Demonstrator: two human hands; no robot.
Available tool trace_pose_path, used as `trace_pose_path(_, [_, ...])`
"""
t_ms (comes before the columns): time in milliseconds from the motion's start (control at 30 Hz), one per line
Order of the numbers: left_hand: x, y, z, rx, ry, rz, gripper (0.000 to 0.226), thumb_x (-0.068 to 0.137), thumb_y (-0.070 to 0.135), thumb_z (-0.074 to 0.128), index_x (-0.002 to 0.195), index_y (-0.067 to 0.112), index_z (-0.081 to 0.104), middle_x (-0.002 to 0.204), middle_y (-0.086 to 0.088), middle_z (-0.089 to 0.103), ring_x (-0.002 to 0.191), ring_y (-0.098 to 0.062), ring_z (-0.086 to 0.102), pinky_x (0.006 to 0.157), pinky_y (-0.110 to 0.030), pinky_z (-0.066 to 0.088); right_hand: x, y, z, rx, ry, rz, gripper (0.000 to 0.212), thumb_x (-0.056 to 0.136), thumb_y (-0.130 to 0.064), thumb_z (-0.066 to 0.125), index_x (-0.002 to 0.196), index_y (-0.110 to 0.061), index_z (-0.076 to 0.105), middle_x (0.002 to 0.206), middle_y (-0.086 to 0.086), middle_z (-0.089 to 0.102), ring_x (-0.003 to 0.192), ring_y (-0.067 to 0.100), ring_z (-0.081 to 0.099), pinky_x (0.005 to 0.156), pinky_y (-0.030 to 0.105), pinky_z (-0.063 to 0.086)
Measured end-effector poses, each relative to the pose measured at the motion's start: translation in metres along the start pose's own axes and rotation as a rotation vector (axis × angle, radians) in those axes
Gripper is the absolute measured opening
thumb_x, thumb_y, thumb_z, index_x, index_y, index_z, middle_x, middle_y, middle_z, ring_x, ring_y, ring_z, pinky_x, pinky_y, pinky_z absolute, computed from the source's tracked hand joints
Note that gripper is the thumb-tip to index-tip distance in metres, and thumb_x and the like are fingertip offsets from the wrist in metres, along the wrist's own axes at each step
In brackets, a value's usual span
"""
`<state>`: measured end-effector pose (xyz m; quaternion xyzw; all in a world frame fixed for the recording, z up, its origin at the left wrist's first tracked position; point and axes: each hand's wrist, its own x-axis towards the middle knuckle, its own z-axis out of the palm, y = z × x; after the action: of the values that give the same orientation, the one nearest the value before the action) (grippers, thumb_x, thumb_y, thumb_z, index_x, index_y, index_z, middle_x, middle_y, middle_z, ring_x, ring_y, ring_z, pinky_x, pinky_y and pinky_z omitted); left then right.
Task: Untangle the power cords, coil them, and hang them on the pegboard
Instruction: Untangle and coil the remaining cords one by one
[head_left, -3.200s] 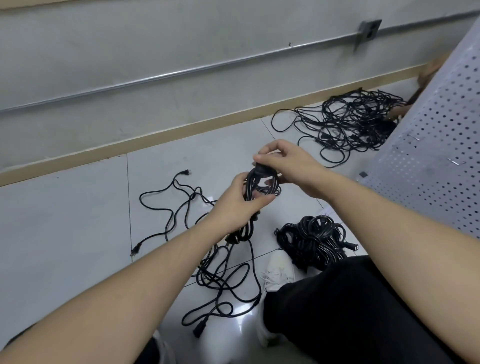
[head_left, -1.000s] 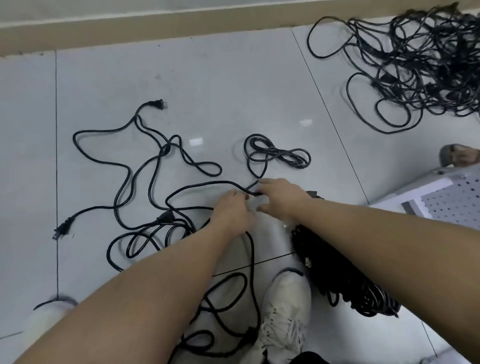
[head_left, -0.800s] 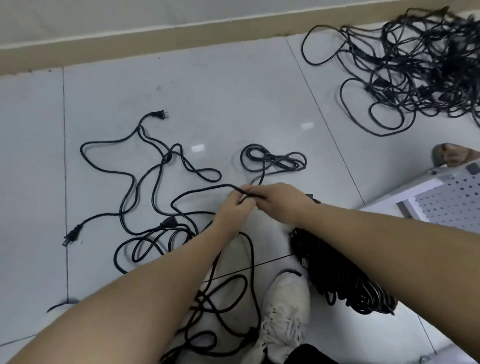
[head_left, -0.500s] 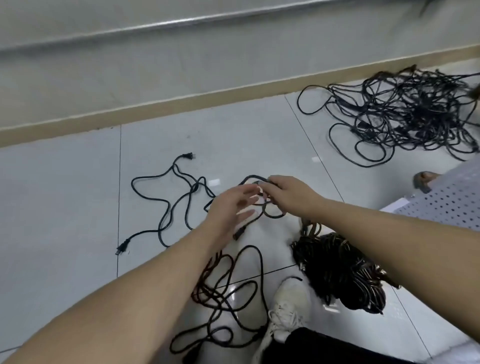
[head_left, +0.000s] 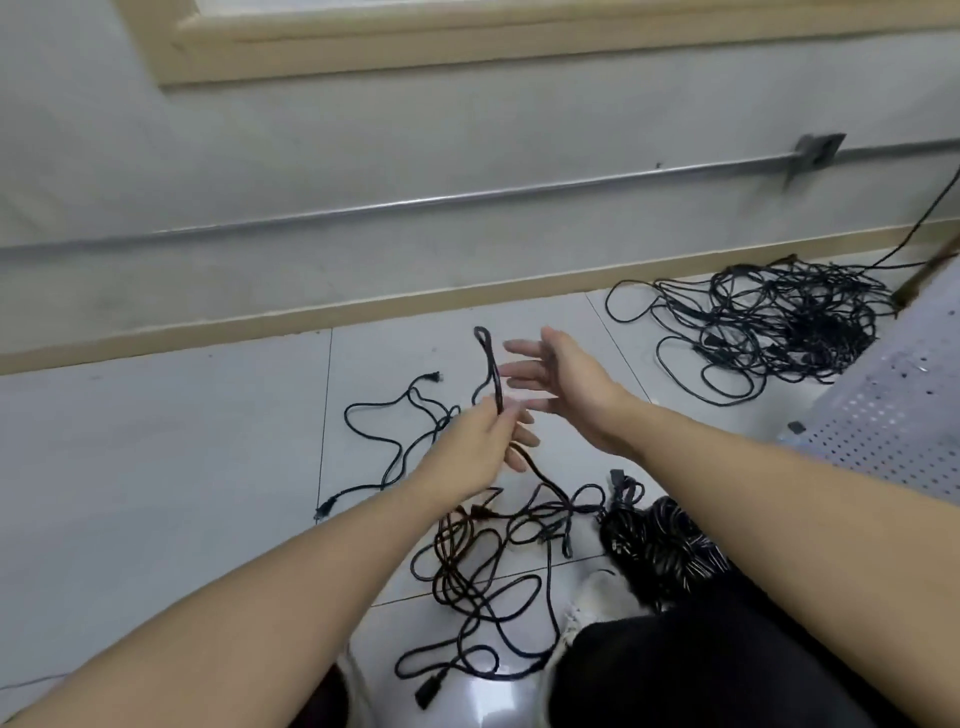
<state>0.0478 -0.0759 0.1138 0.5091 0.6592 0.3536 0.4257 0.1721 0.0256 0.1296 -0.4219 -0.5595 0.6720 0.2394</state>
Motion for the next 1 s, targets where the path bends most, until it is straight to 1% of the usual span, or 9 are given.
trace_pose_path(167, [-0.030,0.034,-0.054,-0.366,0.231,0.080,0.026,0.112,0.028,0.035,0.099,0.015,0.053,0.080,-0.007,0.078,0.044,-0.017,0.054,0.068,-0.034,0.049,-0.030,0.019,0.012,-0.526,-0.364,0.065,0.042,0.087,-0.044,0.054,0.126,-0.031,0.063,0.132,0.004,0.067,0.128,0.018,0.057,0.114,0.036,0.037])
trace_pose_path(233, [-0.042,0.039,-0.076,-0.484,0.321,0.086,0.026,0.112,0.032,0.035,0.103,0.014,0.053,0.082,-0.007,0.079,0.043,-0.015,0.047,0.061,-0.030,0.044,-0.040,0.016,0.023,-0.690,-0.399,0.076,0.022,0.093,-0.033,0.060,0.114,-0.028,0.062,0.127,0.007,0.068,0.120,0.021,0.062,0.102,0.024,0.045])
trace_pose_path(300, [-0.054,0.038,-0.096,-0.581,0.392,0.064,0.028,0.112,0.034,0.037,0.111,0.012,0.054,0.090,-0.006,0.080,0.044,-0.013,0.046,0.056,-0.025,0.044,-0.045,0.015,0.032,-0.756,-0.336,0.115,0.014,0.106,-0.028,0.048,0.110,-0.022,0.060,0.115,0.009,0.073,0.101,0.024,0.068,0.083,0.025,0.050])
trace_pose_path(433, [-0.073,0.022,-0.119,-0.573,0.378,-0.081,0.046,0.105,0.056,0.041,0.128,0.019,0.057,0.114,0.003,0.076,0.076,-0.014,0.071,0.076,-0.031,0.055,-0.051,0.002,0.057,-0.585,-0.223,0.139,0.034,0.110,-0.034,0.030,0.111,-0.009,0.053,0.080,0.013,0.070,0.074,0.029,0.066,0.069,0.036,0.054])
trace_pose_path(567, [-0.088,-0.004,-0.112,-0.218,0.085,-0.207,0.061,0.086,0.084,0.045,0.129,0.041,0.051,0.135,0.006,0.062,0.115,-0.010,0.062,0.101,-0.040,0.050,-0.052,-0.025,0.100,-0.406,-0.170,-0.043,0.030,0.110,-0.030,0.032,0.102,-0.009,0.051,0.055,0.010,0.058,0.060,0.029,0.066,0.059,0.038,0.057])
trace_pose_path(700, [-0.103,-0.008,-0.106,0.030,-0.266,-0.241,0.041,0.098,0.074,0.033,0.121,0.050,0.057,0.124,0.023,0.063,0.107,0.008,0.056,0.079,-0.014,0.037,-0.047,-0.038,0.125,-0.271,-0.112,-0.110,0.031,0.109,-0.030,0.035,0.103,-0.008,0.055,0.048,0.004,0.051,0.052,0.027,0.058,0.052,0.040,0.059])
trace_pose_path(767, [-0.104,-0.012,-0.110,0.070,-0.310,-0.237,0.041,0.103,0.063,0.035,0.124,0.038,0.061,0.122,0.017,0.069,0.113,0.001,0.062,0.082,-0.017,0.039,-0.042,-0.039,0.128,-0.204,-0.060,-0.106,0.031,0.110,-0.031,0.032,0.105,-0.009,0.053,0.046,0.002,0.049,0.049,0.025,0.060,0.049,0.036,0.055])
trace_pose_path(900, [-0.098,-0.027,-0.112,0.056,-0.202,-0.096,0.024,0.110,0.033,0.043,0.096,0.017,0.055,0.094,0.000,0.077,0.091,-0.012,0.072,0.088,-0.033,0.047,-0.030,-0.044,0.129,-0.010,0.010,-0.081,0.038,0.110,-0.038,0.030,0.113,-0.010,0.054,0.054,0.002,0.056,0.054,0.021,0.066,0.053,0.036,0.055])
trace_pose_path(1000, [-0.095,-0.017,-0.115,-0.165,-0.047,-0.033,0.025,0.112,0.029,0.038,0.094,0.017,0.052,0.077,-0.005,0.065,0.070,-0.018,0.066,0.079,-0.040,0.055,-0.024,-0.038,0.124,0.116,-0.093,0.001,0.066,0.104,-0.065,0.020,0.128,-0.018,0.060,0.088,0.010,0.075,0.087,0.025,0.073,0.068,0.038,0.060])
